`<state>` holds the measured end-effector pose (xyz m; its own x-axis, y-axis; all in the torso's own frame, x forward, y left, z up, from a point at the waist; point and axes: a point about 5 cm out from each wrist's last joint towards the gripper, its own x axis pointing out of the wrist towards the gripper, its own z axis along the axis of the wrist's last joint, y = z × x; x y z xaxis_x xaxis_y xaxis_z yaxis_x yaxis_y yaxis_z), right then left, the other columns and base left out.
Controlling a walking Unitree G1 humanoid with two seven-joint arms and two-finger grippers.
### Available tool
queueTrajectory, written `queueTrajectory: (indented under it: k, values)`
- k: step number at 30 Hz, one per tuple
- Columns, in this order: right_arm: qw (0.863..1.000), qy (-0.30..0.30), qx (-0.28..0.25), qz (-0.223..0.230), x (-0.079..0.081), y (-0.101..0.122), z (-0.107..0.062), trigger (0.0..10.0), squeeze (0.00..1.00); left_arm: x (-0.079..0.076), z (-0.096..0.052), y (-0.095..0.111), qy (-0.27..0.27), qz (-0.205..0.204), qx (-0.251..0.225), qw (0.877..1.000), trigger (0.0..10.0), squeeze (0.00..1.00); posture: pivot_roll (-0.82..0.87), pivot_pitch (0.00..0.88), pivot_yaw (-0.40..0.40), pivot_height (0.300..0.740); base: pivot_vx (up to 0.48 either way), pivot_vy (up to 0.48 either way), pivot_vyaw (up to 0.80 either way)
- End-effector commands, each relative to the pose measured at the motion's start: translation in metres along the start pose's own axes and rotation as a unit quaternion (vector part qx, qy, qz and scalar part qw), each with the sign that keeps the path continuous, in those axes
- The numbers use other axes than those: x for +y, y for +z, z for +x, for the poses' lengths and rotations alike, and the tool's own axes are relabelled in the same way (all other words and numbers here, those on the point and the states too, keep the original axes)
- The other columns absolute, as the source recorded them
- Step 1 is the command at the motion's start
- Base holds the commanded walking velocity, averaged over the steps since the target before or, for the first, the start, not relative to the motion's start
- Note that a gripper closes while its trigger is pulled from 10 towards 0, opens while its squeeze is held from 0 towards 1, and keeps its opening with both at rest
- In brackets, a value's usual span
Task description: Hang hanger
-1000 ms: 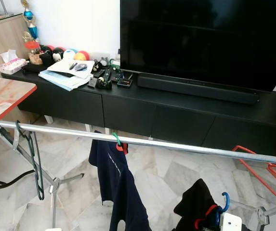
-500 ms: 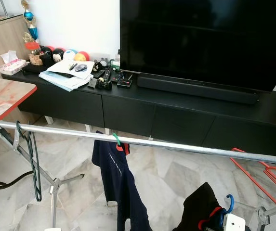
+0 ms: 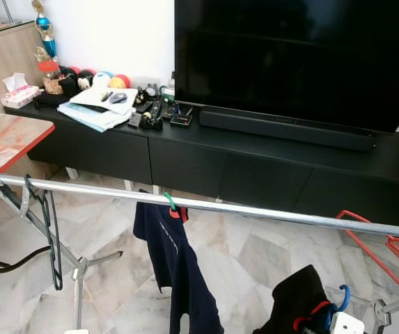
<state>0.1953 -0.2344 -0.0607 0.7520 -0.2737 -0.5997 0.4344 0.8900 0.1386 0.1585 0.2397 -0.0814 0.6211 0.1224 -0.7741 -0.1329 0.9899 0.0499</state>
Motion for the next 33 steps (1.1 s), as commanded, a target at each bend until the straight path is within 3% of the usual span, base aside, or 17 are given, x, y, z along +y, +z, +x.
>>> queueTrajectory:
  k: [1,10,15,22,28,33]
  values:
    - [1.0,-0.002,-0.03,0.005,-0.001,0.0141,0.0037,10.0,0.0,-0.0012,-0.0006,-0.0047,0.0,-0.001,0.012,1.0,10.0,0.0,-0.03,0.0,-0.025,0.74,0.0,0.0,0.0]
    - [1.0,0.001,-0.027,0.011,0.0001,0.013,0.0038,10.0,0.0,-0.0011,-0.0008,-0.0053,0.001,-0.003,0.013,1.0,10.0,0.0,-0.03,0.0,-0.027,0.74,0.0,0.0,0.0]
    - [1.0,0.001,-0.022,0.012,0.0009,0.0112,0.0037,10.0,0.0,-0.0012,-0.0008,-0.0052,0.0,-0.004,0.013,1.0,10.0,0.0,-0.03,0.0,-0.027,0.74,0.0,0.0,-0.76]
    - [1.0,0.001,-0.02,0.009,0.0017,0.0107,0.0037,10.0,0.0,-0.0011,-0.0007,-0.0049,0.0,-0.005,0.012,1.0,10.0,0.0,-0.02,0.0,-0.026,0.74,0.0,0.0,0.0]
    - [1.0,0.001,-0.017,0.011,0.0023,0.0101,0.0038,10.0,0.0,-0.0008,-0.0007,-0.0047,0.001,-0.005,0.012,1.0,10.0,0.0,-0.02,0.0,-0.026,0.74,-0.244,0.0,0.0]
    - [1.0,0.002,-0.014,0.017,0.0023,0.0093,0.0038,10.0,0.0,-0.0007,-0.0007,-0.0047,0.001,-0.005,0.012,1.0,10.0,0.0,-0.02,0.0,-0.026,0.74,-0.265,0.0,-0.67]
